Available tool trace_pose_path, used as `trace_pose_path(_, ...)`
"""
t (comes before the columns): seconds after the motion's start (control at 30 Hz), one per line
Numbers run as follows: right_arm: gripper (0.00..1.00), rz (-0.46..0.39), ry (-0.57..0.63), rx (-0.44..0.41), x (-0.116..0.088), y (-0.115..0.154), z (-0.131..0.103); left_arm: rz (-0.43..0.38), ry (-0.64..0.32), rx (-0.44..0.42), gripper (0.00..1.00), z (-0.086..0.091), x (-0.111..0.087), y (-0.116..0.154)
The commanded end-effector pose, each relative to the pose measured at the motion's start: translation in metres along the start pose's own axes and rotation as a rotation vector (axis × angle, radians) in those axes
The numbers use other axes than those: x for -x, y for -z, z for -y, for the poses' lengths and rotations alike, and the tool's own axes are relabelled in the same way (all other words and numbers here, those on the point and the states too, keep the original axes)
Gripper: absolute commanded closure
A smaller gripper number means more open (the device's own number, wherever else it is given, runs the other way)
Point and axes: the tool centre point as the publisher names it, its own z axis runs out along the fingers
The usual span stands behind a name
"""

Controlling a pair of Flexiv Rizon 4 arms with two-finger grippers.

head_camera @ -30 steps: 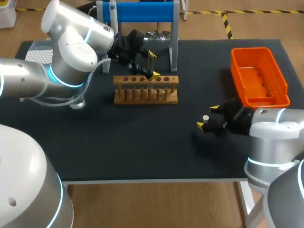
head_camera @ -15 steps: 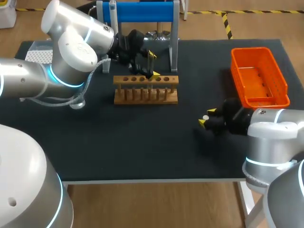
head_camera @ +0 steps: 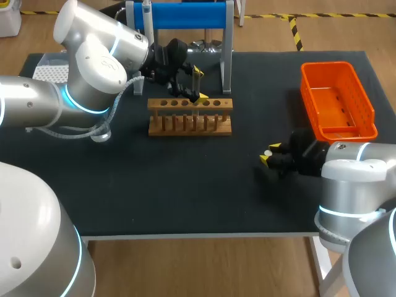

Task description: Invert the test tube, pick up the pipette, mount the tip to pipette, aspirate from beaker and dispense into the tube, eject the tip, return the pipette, and cap with the stopper.

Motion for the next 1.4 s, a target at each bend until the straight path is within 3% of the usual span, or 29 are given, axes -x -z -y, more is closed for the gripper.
trace_pose_path(0.03,0.53,0.005,0.0,-0.003,-0.0004,-0.0021,0.0002,-0.002,0.001,0.003,0.0,0.0006,0.0007,0.0003)
trace_pose_path(0.63,0.58,0.01,-0.002,-0.012,-0.0002,-0.0024,0.0013,-0.002,0.001,0.003,0.0,0.0006,0.0007,0.0003)
trace_pose_path(1.27,0.7,0.016,-0.011,-0.022,0.0005,-0.0034,0.0019,-0.002,0.001,0.003,0.0,0.0006,0.0007,0.0003)
trace_pose_path(1.4,0.77,0.018,-0.013,-0.026,0.0013,-0.0044,0.0026,-0.002,0.001,0.003,0.0,0.0006,0.0007,0.0003)
